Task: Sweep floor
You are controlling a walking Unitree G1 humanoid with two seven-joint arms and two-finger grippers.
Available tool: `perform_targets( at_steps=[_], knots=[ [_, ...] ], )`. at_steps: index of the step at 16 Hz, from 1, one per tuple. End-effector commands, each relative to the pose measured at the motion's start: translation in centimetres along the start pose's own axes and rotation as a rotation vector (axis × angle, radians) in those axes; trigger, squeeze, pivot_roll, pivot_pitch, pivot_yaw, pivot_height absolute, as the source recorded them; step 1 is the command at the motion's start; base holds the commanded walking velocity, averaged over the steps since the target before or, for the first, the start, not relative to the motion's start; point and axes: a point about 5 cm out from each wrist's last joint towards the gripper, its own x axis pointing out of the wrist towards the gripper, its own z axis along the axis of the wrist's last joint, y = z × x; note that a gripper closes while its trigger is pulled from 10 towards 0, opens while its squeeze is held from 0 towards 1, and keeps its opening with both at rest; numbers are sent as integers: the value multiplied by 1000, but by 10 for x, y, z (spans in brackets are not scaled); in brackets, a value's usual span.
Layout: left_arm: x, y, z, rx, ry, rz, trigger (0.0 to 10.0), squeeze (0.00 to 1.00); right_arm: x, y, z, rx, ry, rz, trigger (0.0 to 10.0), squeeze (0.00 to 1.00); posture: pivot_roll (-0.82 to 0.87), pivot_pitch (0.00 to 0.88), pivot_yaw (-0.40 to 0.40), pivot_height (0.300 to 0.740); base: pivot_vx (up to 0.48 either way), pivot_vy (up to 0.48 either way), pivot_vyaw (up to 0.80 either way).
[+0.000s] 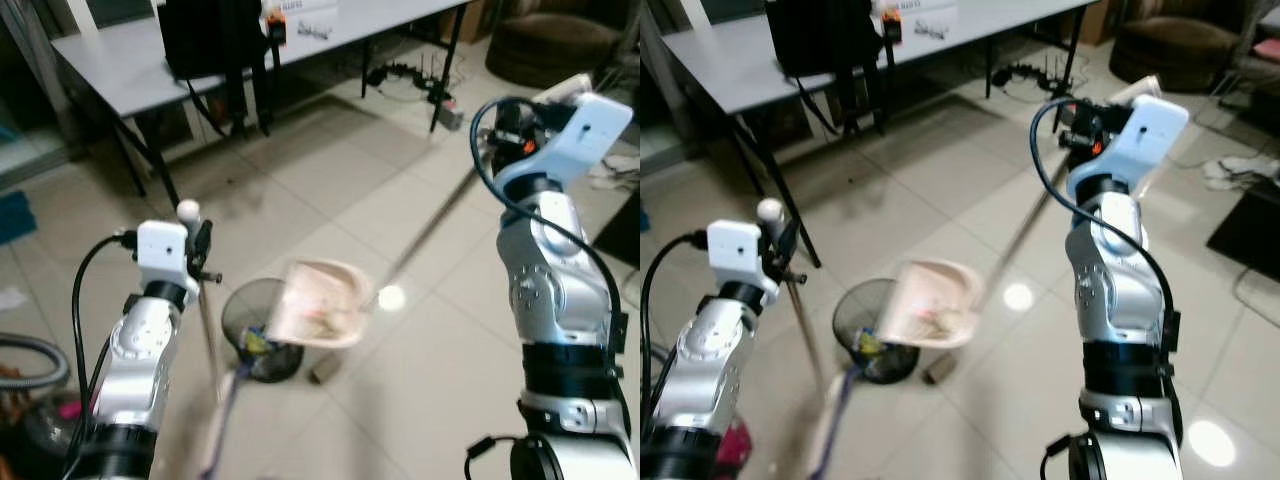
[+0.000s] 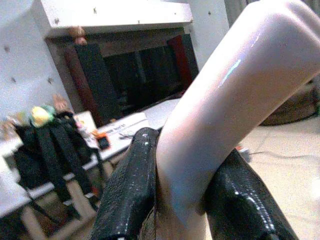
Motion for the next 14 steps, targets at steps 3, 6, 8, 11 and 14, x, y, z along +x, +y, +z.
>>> perform_targets(
  at_steps=[3,6,8,11,14],
  knots=[
    [2,-2,8,17,-30,-12,10000,0,2,-6,15,2,-73,-16,10000,0,-48,0,46,740,364,0,0],
    [1,-1,6,20,-25,-10,10000,0,3,-5,14,4,-74,-7,10000,0,-47,0,44,740,364,0,0],
    [1,1,4,35,-12,3,10000,0,4,-4,13,7,-75,-1,10000,0,-46,0,42,740,358,0,0],
    [1,4,0,45,10,26,10000,0,5,-3,12,-23,-93,22,10000,0,-46,0,42,740,0,0,0],
    [1,5,0,52,10,29,10000,0,5,5,10,-83,-138,74,10000,0,-44,0,41,740,0,0,0]
  ],
)
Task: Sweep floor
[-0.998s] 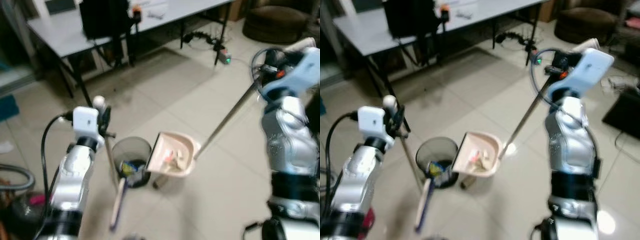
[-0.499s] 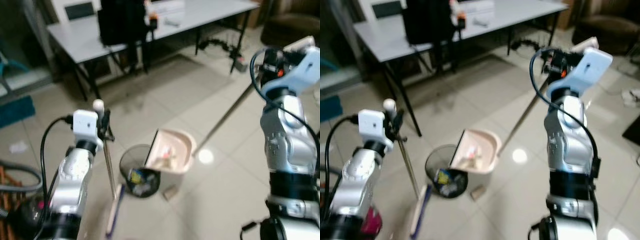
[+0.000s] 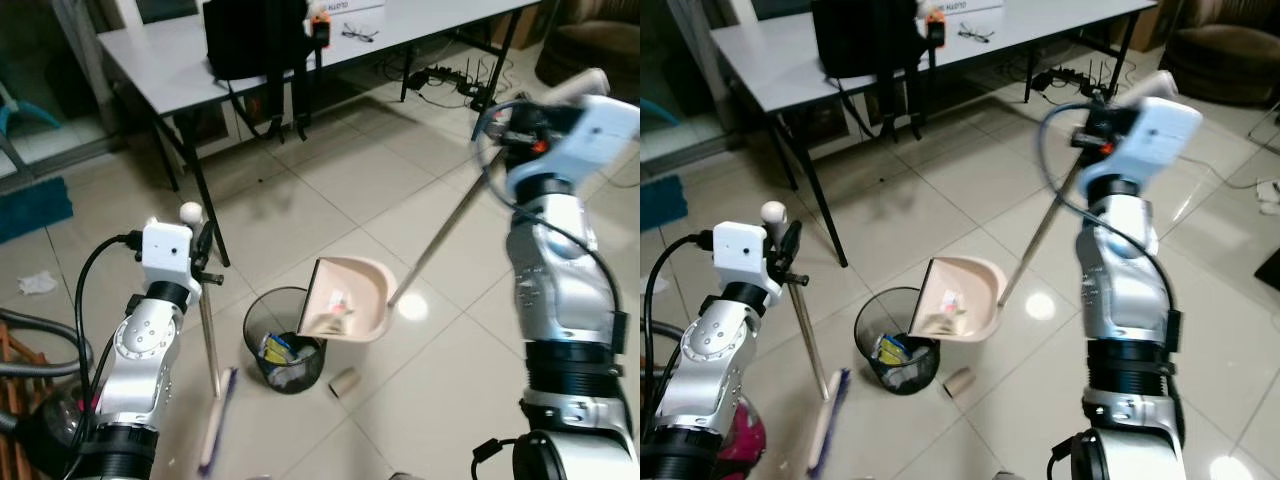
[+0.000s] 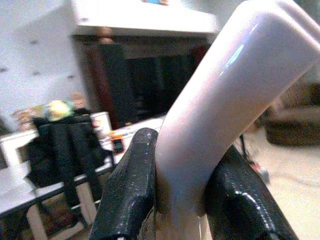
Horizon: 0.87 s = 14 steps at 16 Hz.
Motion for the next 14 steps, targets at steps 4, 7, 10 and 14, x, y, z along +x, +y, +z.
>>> perform_targets(
  at_steps=[4,7,10,14],
  knots=[
    [4,-1,3,39,-6,-22,10000,0,-5,41,-2,-31,-156,233,10000,0,-35,0,42,740,0,0,0],
    [3,-7,2,49,-1,-52,10000,0,-12,63,-7,-101,-206,366,10000,0,-35,0,42,740,0,0,0],
    [3,-10,8,56,-45,-73,10000,0,-26,90,-13,-152,-276,519,10000,0,-34,0,40,740,0,0,0],
    [3,-16,11,71,-63,-124,10000,0,-50,117,-24,-216,-342,724,10000,0,-27,0,37,740,0,0,0]
  ],
)
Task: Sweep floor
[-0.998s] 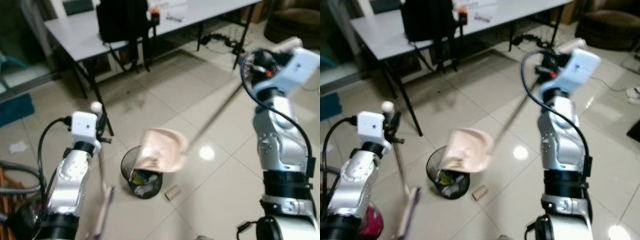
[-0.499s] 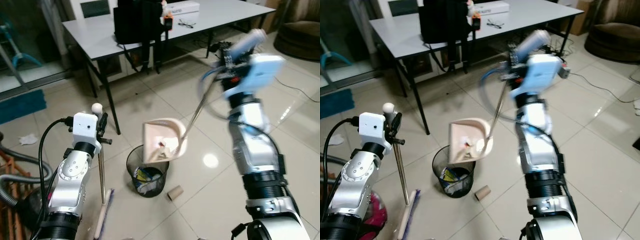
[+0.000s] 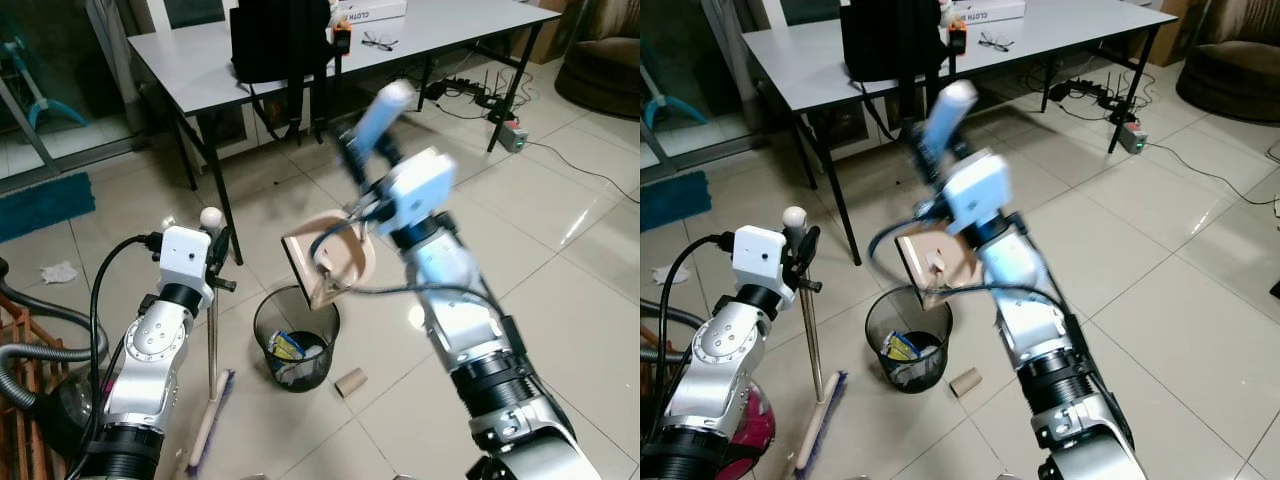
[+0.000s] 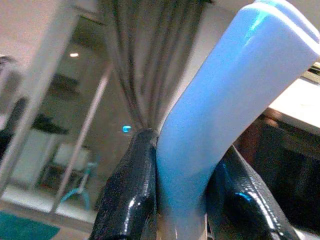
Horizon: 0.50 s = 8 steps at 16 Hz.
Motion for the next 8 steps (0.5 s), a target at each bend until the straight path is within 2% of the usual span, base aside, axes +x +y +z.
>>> perform_targets(
  at_steps=[1,2,4,5,6,8],
  knots=[
    [3,-1,11,36,-49,-19,10000,0,2,6,7,-55,-57,68,10000,0,-27,0,37,740,0,0,0],
    [4,-1,11,36,-50,-22,10000,0,-2,14,5,-106,-60,139,10000,0,-28,0,39,740,0,0,0],
    [5,-1,12,38,-54,-29,10000,0,-4,12,4,-128,-68,127,10000,0,-30,0,40,740,0,0,0],
    [6,-2,13,38,-57,-42,10000,0,-4,-2,4,-181,-67,54,10000,0,-31,0,43,740,0,0,0],
    [7,-3,13,36,-57,-55,10000,0,-4,-14,5,-186,-64,-22,10000,0,-31,0,43,740,0,0,0],
    [8,-10,10,33,-28,-122,10000,0,-10,-69,7,-180,-20,-364,10000,0,-31,0,43,740,0,0,0]
  ],
)
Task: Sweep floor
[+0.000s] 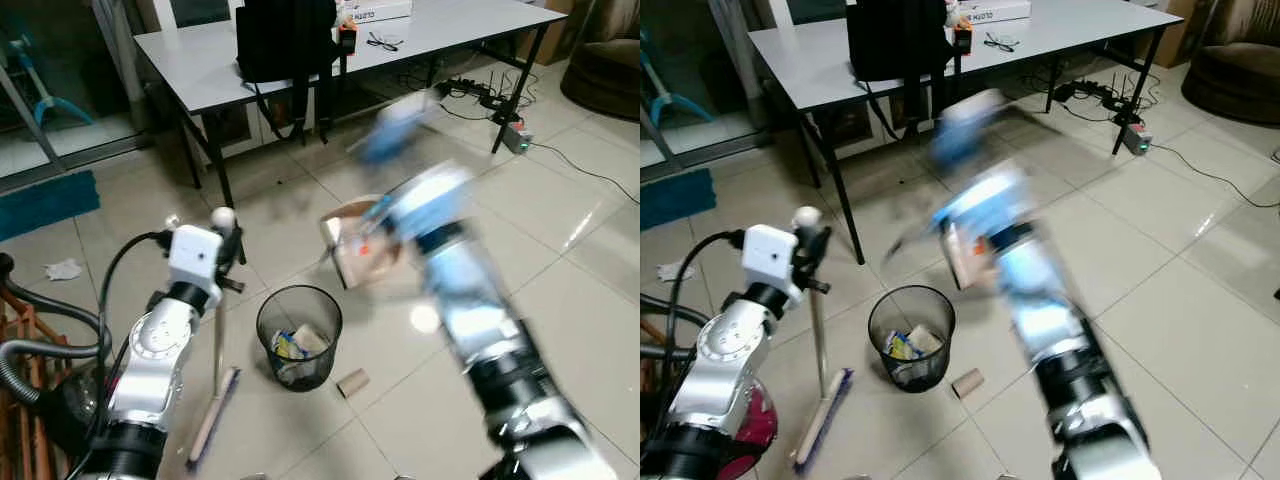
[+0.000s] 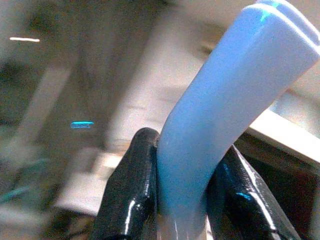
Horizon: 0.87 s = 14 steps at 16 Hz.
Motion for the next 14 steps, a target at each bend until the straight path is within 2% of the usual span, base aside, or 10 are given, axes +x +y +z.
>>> perform_targets(
  at_steps=[1,2,3,4,6,8,10,14],
  knots=[
    [4,-4,1,24,11,-83,10000,0,9,-42,4,-10,3,-222,10000,0,-31,0,43,740,0,0,0],
    [4,-7,-1,16,26,-112,10000,0,7,-57,-1,2,46,-307,10000,0,-39,0,50,740,0,0,0],
    [4,-10,-3,-6,42,-144,10000,0,0,-86,-16,14,192,-439,10000,0,-45,0,54,740,0,0,0],
    [4,-11,-3,-25,49,-154,10000,0,-6,-100,-24,-8,276,-483,10000,0,-48,0,55,740,0,0,0],
    [3,-15,-5,-57,53,-186,10000,0,-28,-114,-42,-149,472,-482,10000,0,-55,0,57,740,0,0,0],
    [1,-17,-5,-72,50,-205,10000,0,-45,-111,-48,-166,528,-480,10000,0,-58,0,56,740,0,0,-800],
    [-1,-16,-4,-98,41,-199,10000,0,-62,-93,-54,-173,590,-425,10000,0,-58,0,53,740,0,0,-800],
    [-1,-14,-4,-78,28,-139,10000,0,-69,-71,-55,-122,622,-438,10000,0,-54,0,46,740,0,0,-800]
  ],
)
